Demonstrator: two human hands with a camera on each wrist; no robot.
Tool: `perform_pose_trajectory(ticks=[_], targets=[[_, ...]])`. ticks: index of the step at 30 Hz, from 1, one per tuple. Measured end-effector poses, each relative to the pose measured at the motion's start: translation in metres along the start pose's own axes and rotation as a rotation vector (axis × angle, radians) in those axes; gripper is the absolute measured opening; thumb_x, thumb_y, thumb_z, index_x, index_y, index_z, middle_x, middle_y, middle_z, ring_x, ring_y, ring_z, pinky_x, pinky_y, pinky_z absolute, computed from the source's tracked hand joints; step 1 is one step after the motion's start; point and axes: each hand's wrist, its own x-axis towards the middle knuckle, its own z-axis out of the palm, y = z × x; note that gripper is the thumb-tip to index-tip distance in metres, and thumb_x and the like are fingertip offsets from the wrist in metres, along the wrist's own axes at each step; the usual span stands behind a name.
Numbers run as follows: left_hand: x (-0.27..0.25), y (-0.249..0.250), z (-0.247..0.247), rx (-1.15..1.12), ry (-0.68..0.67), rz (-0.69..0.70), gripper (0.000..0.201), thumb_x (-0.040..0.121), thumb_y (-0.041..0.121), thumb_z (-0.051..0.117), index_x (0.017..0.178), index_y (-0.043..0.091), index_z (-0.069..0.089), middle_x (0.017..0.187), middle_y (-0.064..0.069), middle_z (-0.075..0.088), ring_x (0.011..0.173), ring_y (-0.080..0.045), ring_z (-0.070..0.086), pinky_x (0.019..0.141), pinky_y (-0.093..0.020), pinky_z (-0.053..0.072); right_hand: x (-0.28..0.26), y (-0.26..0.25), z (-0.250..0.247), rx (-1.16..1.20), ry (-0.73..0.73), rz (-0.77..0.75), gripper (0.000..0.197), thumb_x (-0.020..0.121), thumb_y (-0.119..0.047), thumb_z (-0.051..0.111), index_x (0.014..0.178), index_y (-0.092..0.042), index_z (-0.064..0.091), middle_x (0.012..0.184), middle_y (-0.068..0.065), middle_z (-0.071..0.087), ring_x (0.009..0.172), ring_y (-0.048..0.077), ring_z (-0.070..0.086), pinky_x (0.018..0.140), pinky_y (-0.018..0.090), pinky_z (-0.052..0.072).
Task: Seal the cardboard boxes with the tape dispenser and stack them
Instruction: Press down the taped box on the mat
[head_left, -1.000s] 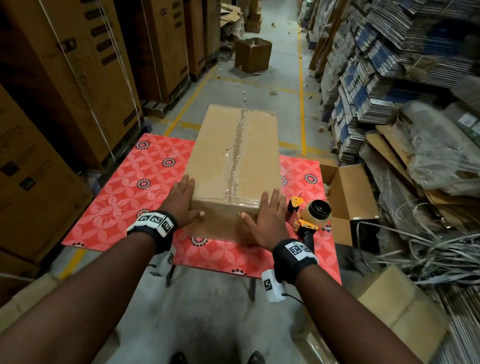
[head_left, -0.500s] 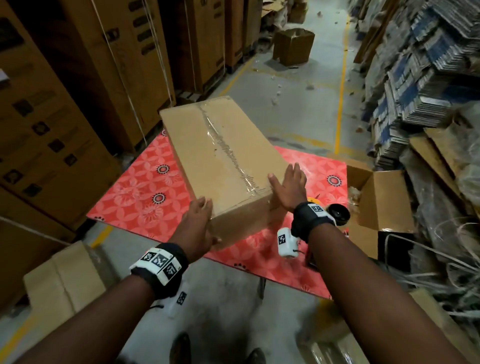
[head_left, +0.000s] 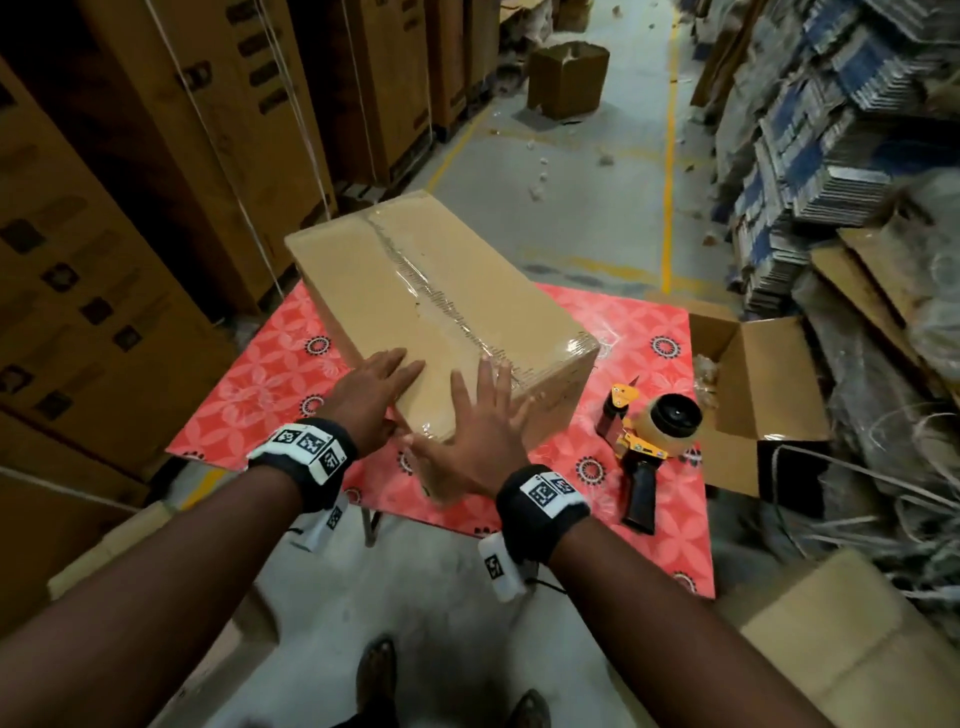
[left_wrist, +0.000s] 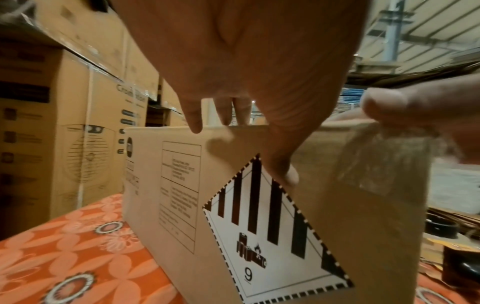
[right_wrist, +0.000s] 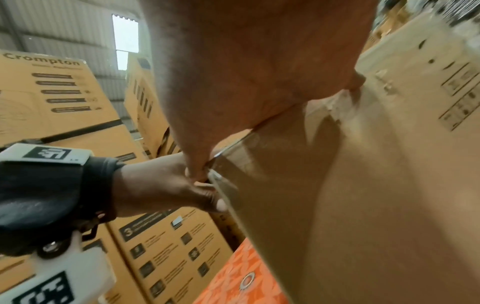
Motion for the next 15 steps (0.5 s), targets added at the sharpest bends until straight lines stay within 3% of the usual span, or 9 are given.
perform_pose_trajectory(ticks=[3,6,9,11,12,15], targets=[[0.007,0.002,0.004,0.025,0.032,0.032,0.098,0.073,0.02,0.079,0.153,0.027,0.022,0.157,-0.008,0.025,0.142,-0.029,0.026,0.114,-0.045,0.029,0.008,0.006,-0.006,-0.005,-0.016,-0.004,0.109,0.071,-0.084,0.048,0.158,-0.026,0.015,0.166,0.01,-0.008,0.151,0.034,-0.015,0.11,0.075,-0.002],[0.012,0.019,0.01,0.003,0.069,0.061,0.088,0.079,0.026,0.071,0.152,0.025,0.023,0.157,-0.009,0.026,0.142,-0.028,0.026,0.116,-0.047,0.023,0.022,0.03,-0.027,0.039,-0.082,-0.018,0.123,0.052,-0.085,0.047,0.158,-0.026,0.02,0.166,0.01,-0.004,0.152,0.033,-0.009,0.114,0.072,0.005],[0.024,0.039,0.012,-0.029,0.071,0.139,0.082,0.082,0.025,0.065,0.152,0.027,0.021,0.158,-0.004,0.024,0.144,-0.025,0.023,0.118,-0.053,0.016,0.038,0.063,-0.06,0.101,-0.134,0.003,0.127,0.045,-0.078,0.057,0.156,-0.024,0.027,0.166,0.01,0.004,0.153,0.028,0.0,0.121,0.055,0.012],[0.037,0.041,0.01,-0.021,0.072,0.208,0.079,0.084,0.026,0.064,0.151,0.029,0.022,0.156,0.0,0.025,0.142,-0.023,0.025,0.117,-0.056,0.017,0.047,0.071,-0.076,0.127,-0.165,0.063,0.122,0.049,-0.064,0.076,0.154,-0.021,0.031,0.165,0.011,0.009,0.152,0.025,0.008,0.123,0.04,0.017],[0.045,0.037,0.009,-0.017,0.07,0.233,0.077,0.084,0.026,0.064,0.15,0.03,0.024,0.155,0.001,0.026,0.141,-0.022,0.027,0.116,-0.056,0.017,0.05,0.066,-0.08,0.092,-0.18,0.094,0.118,0.054,-0.054,0.083,0.154,-0.019,0.03,0.164,0.011,0.01,0.152,0.025,0.01,0.122,0.039,0.019],[0.075,-0.003,0.006,-0.021,0.069,0.245,0.077,0.084,0.033,0.066,0.149,0.031,0.024,0.156,0.002,0.026,0.141,-0.022,0.027,0.117,-0.056,0.016,0.055,0.033,-0.067,-0.097,-0.174,0.196,0.103,0.072,-0.045,0.08,0.154,-0.017,0.024,0.165,0.008,0.007,0.151,0.029,0.006,0.116,0.059,0.026]])
